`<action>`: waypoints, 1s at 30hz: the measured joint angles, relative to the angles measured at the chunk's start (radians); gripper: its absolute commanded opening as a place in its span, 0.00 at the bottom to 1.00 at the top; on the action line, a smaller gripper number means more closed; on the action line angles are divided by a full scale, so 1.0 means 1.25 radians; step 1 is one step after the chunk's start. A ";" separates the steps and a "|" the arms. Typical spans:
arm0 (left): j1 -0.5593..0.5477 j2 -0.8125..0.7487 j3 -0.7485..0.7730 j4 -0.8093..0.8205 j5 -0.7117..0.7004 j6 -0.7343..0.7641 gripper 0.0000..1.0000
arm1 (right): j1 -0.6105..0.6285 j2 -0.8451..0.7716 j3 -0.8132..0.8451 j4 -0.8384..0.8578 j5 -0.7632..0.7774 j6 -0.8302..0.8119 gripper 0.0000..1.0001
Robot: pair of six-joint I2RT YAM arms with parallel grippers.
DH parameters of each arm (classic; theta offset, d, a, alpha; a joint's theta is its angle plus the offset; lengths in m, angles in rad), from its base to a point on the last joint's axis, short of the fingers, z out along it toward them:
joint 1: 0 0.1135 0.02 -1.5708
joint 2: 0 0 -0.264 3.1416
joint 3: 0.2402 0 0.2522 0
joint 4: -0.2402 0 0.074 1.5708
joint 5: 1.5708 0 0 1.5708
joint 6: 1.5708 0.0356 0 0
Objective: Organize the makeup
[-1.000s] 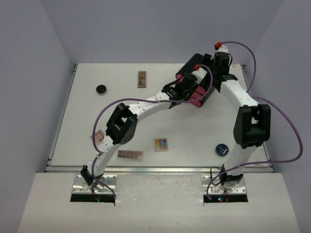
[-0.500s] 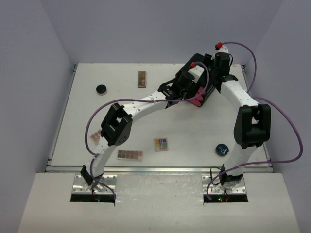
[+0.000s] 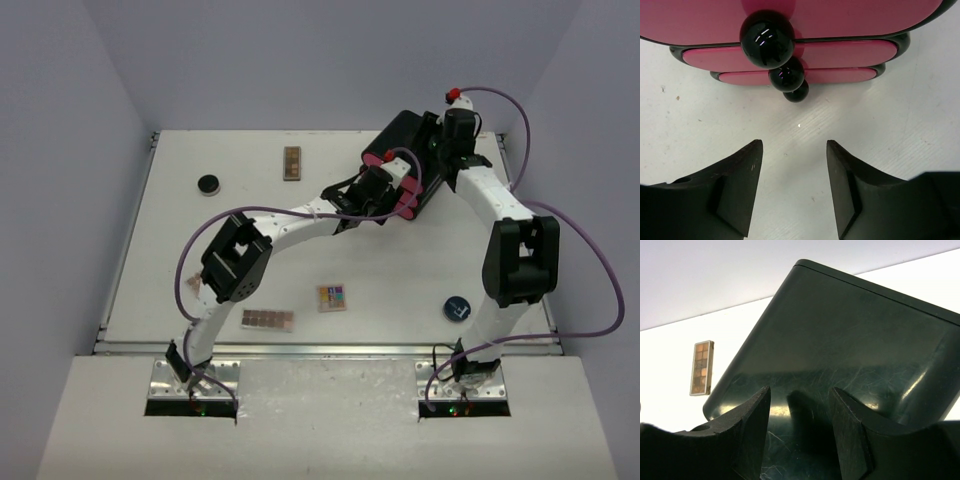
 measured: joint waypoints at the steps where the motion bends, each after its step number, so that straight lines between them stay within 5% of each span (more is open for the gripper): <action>1: 0.000 0.007 0.000 0.006 -0.002 0.000 0.54 | 0.000 0.000 0.000 0.000 0.000 0.001 0.53; 9: 0.000 0.076 0.053 0.042 -0.031 -0.002 0.59 | -0.004 -0.008 -0.009 0.001 0.000 0.004 0.52; 30: 0.000 0.171 0.111 0.191 -0.135 -0.004 0.52 | -0.005 -0.021 -0.034 0.019 -0.002 0.009 0.52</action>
